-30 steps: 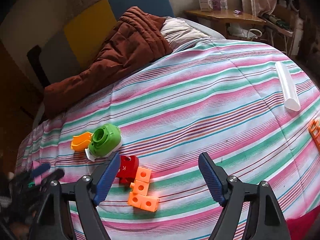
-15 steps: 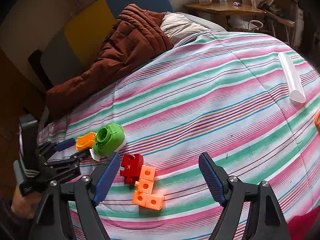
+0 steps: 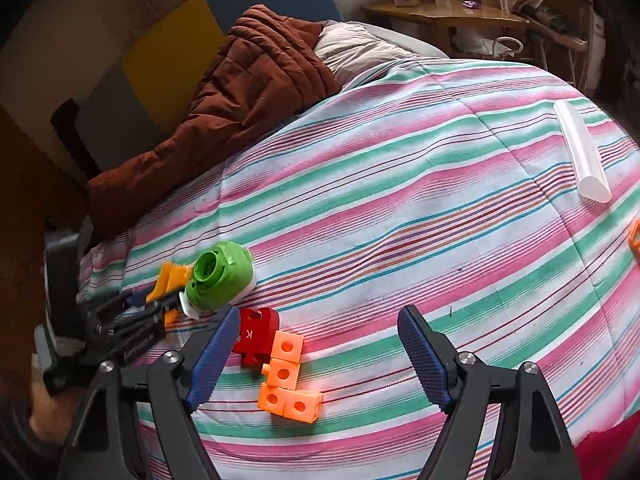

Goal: Organize rigid objects
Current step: 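Grasp the orange elongated piece with the left tool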

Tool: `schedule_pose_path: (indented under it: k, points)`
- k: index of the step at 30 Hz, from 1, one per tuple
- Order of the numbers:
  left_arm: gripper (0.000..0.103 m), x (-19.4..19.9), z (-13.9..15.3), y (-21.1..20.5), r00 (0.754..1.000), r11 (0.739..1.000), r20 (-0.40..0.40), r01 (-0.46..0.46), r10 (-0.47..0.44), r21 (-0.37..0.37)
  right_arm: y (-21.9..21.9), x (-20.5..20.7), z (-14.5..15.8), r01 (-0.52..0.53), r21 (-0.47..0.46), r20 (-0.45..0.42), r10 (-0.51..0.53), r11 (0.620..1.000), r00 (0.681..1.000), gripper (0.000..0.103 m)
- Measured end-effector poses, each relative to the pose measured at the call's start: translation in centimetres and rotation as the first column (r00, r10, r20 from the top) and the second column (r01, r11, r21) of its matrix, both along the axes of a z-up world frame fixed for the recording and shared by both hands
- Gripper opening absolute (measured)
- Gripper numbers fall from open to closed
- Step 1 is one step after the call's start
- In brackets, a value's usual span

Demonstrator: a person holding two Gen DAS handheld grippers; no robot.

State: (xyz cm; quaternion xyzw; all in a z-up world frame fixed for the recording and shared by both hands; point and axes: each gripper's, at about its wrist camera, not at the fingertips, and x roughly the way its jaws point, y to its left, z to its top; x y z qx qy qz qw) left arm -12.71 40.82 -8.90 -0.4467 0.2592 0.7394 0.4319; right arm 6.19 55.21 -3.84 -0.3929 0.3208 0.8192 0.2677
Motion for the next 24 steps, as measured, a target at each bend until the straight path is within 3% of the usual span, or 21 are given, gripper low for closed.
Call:
schedule_pose_path:
  k: [9,17,22,24]
  points:
    - [0.026,6.2,-0.1,-6.6,0.985,0.982,0.006,-0.174,0.174,0.071,0.6,0.3,-0.1,0.012,-0.031,-0.017,-0.013,0.999,1.0,0.082]
    - [0.026,11.3,-0.9,-9.5,0.979,0.975,-0.094,-0.167,0.182,0.147,-1.4,-1.3,-0.7,-0.104,-0.019,0.016,0.104,0.994,0.994,0.082]
    - [0.026,11.2,-1.0,-9.8,0.979,0.97,-0.084,-0.17,0.186,0.173,-3.1,-2.3,-1.4,-0.177,-0.005,0.049,0.177,0.984,0.983,0.082]
    - [0.026,11.3,-1.0,-9.9,0.979,0.969,-0.081,-0.17,0.187,0.178,-3.7,-3.1,-1.7,-0.21,-0.015,0.05,0.211,0.978,0.976,0.088]
